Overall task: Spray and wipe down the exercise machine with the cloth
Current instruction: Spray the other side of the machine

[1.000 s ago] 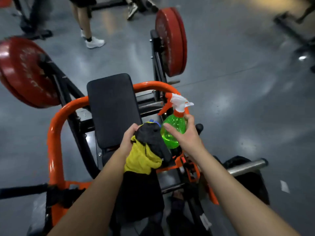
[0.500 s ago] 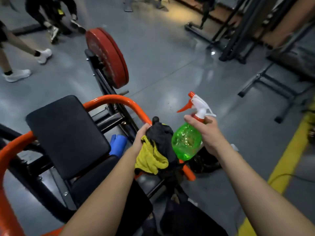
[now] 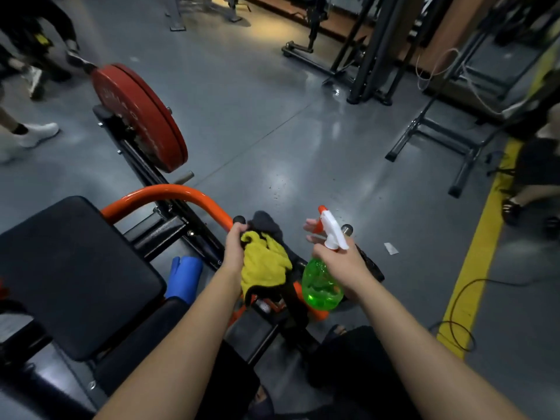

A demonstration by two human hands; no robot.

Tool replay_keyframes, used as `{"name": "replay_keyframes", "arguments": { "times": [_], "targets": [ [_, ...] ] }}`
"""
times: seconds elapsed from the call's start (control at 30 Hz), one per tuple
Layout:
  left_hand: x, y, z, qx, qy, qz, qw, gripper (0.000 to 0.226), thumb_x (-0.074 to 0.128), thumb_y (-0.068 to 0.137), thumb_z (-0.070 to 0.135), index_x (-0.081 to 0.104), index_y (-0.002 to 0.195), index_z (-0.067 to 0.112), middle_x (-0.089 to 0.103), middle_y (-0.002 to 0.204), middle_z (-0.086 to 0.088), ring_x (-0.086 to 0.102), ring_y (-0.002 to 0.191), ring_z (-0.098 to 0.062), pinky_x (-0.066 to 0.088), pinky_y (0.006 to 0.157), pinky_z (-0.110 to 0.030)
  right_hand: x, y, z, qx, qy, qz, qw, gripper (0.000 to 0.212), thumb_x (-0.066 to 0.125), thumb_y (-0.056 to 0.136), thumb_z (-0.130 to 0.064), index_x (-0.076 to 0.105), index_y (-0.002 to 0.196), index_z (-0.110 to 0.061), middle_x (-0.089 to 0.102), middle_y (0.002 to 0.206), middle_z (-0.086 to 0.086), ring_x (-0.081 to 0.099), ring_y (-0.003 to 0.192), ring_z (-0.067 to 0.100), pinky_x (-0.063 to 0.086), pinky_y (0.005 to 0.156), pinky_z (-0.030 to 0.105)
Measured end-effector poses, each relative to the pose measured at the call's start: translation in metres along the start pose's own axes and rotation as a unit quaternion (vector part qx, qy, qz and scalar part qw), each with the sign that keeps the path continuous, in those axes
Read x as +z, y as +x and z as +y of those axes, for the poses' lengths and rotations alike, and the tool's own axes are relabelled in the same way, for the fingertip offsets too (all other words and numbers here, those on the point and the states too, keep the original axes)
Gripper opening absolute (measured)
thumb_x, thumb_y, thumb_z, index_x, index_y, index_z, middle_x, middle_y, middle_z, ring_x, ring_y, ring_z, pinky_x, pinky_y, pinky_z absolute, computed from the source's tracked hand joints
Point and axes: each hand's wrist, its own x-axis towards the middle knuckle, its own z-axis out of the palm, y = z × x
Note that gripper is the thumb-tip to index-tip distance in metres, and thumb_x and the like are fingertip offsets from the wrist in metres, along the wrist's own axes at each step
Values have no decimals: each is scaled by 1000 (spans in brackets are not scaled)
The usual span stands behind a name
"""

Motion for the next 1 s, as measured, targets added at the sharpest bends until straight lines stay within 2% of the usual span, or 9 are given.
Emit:
{"name": "replay_keyframes", "arguments": {
  "times": [0.17,0.27,0.33,0.4,0.53,0.73,0.8,0.9,1.0],
  "targets": [
    [5,18,12,72,-101,32,992,37,42,88,28,61,58,19,59,59,3,63,53,-14,54,56,-21,-13,15,2,19,-19,-47,999,53,52,90,5,65,121,-36,69,126,-13,65,118,6,55,90,31],
    [10,13,20,124,-39,10,991,12,61,75,28,61,67,19,61,59,6,63,53,-10,55,61,-24,-20,33,1,-3,23,-51,998,68,53,89,10,67,107,-55,71,123,-11,67,117,13,54,96,38],
    [8,21,20,88,88,60,990,21,61,93,34,58,80,18,63,48,6,63,43,-8,50,62,-33,-30,49,3,-17,46,-65,997,67,58,90,12,64,119,-48,70,124,-9,67,118,15,55,97,39],
    [14,24,18,102,141,131,976,30,40,108,34,53,86,17,62,44,9,60,37,-5,43,61,-36,-43,69,7,-5,71,-79,994,52,63,95,3,58,134,-30,68,129,-2,72,103,20,58,90,39],
    [38,34,0,96,72,155,981,43,38,104,28,61,71,11,62,47,0,61,40,-14,50,51,-27,-75,107,30,32,7,-140,990,19,60,102,-31,72,116,-26,76,111,-6,70,64,34,57,84,40],
    [103,44,-59,129,-33,188,973,57,36,95,21,63,45,11,59,49,-4,59,41,-18,48,42,-17,-158,156,109,61,-173,-292,938,26,64,100,-37,76,110,-17,76,111,7,73,93,22,51,88,26],
    [118,45,-84,125,-34,234,964,60,34,98,24,65,49,10,61,51,-6,61,44,-20,50,45,-19,-189,167,134,74,-218,-334,914,34,61,97,-52,76,111,-25,76,106,-4,71,83,12,52,96,33],
    [127,48,-119,107,-39,285,952,35,41,96,27,59,71,10,62,59,-6,61,53,-23,53,53,-22,-226,181,162,121,-264,-400,869,21,55,98,-56,67,106,-41,72,104,-11,73,67,13,55,80,21],
    [132,36,-154,94,-22,315,944,28,49,92,30,60,74,12,60,65,-6,58,58,-24,50,64,-33,-248,189,185,120,-317,-416,843,18,51,90,-67,63,96,-55,72,98,-15,72,93,15,51,88,25]
  ]
}}
